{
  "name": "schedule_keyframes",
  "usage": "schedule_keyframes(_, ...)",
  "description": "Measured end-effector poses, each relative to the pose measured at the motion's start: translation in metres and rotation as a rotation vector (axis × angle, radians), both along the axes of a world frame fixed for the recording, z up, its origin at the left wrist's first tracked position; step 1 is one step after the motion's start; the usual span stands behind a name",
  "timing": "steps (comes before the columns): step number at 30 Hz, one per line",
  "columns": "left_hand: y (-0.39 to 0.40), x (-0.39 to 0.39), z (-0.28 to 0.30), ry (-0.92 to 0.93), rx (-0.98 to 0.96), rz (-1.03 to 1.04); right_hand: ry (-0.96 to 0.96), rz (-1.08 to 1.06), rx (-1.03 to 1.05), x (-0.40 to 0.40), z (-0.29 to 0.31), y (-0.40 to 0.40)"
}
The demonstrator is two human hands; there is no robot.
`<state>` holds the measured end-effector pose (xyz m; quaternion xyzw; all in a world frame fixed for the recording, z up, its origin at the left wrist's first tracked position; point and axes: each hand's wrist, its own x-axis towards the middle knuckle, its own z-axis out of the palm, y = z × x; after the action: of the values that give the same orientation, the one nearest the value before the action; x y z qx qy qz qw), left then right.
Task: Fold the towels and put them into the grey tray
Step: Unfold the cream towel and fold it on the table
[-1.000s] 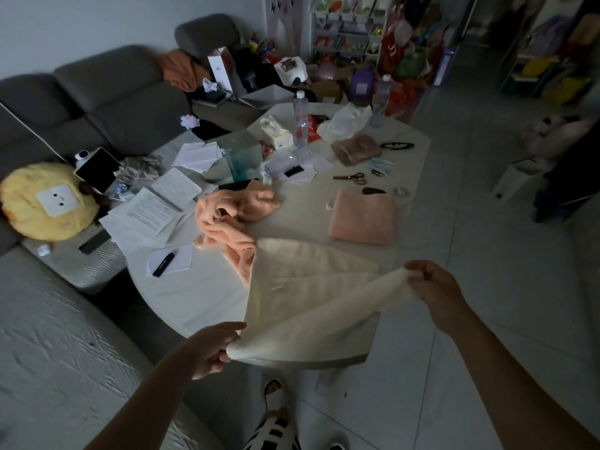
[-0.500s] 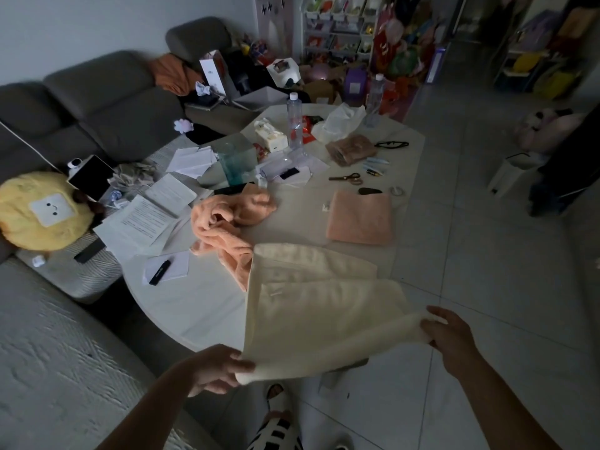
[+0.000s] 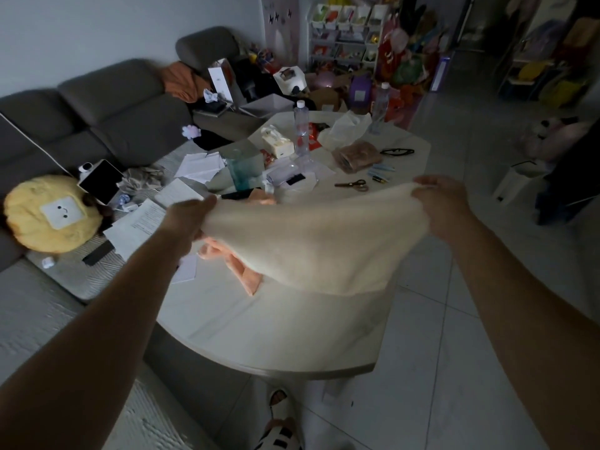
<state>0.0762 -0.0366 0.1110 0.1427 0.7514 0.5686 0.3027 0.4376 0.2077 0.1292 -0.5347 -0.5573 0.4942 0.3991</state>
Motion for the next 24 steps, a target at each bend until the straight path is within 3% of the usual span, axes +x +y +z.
schedule_keyframes(3,0.0,-0.007,0.021,0.033,0.07,-0.001,0.054,-0.04,0.02,0.0,0.019,0.002)
schedule_keyframes(5,-0.011,-0.001,0.011,0.079,0.012,-0.054,0.039,-0.041,-0.025,0.012,0.004,-0.007)
schedule_keyframes(9,-0.054,0.028,-0.054,0.018,-0.179,-0.204,-0.181,0.07,-0.226,0.048,-0.077,-0.049)
schedule_keyframes(12,-0.092,0.059,-0.121,0.075,-0.435,-0.35,-0.378,0.172,-0.412,0.075,-0.138,-0.09)
schedule_keyframes(16,-0.122,0.09,-0.189,0.038,-0.625,-0.403,-0.524,0.296,-0.587,0.091,-0.19,-0.127)
schedule_keyframes(24,-0.091,0.089,-0.212,-0.089,-0.627,-0.316,-0.473,0.266,-0.701,0.08,-0.214,-0.123)
